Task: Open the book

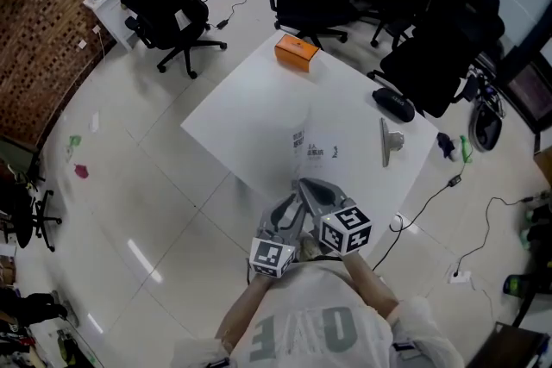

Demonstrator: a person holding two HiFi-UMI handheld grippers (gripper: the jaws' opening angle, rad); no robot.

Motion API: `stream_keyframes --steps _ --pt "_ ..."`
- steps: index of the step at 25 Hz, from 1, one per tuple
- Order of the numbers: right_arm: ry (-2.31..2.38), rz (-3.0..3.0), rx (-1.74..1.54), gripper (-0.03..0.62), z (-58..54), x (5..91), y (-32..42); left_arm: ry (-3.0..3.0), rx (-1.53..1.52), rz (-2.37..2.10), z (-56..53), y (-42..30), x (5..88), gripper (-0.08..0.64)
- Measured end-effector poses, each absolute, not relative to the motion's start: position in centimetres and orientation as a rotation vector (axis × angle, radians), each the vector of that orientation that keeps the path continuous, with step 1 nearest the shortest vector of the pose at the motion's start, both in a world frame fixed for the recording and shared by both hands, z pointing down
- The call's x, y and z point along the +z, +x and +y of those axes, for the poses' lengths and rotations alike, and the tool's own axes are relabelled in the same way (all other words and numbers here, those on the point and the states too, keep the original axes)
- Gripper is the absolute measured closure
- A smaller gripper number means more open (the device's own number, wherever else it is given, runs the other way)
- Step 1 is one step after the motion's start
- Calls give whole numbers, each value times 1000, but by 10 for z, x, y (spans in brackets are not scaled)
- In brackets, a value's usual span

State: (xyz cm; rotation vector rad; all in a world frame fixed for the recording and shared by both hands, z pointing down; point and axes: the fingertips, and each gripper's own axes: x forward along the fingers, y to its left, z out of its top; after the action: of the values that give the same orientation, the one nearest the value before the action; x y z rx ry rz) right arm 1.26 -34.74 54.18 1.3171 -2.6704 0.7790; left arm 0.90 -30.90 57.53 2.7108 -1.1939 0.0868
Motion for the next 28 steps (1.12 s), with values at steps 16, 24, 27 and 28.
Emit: stream_keyframes --steps 16,24,27,28 --pt "1482 -2657 799 588 -353 540 32 2613 176 -1483 -324 -23 582 558" --pt "1351 -2408 1042 588 -366 648 19 2544 139 -1524 -319 -39 586 554" --pt "1263 -2375 1034 588 -370 672 1 2481 131 -1575 -318 -53 588 547" --pt "1238 -2375 1016 588 -370 675 -5 2458 135 -1597 -318 -58 591 541"
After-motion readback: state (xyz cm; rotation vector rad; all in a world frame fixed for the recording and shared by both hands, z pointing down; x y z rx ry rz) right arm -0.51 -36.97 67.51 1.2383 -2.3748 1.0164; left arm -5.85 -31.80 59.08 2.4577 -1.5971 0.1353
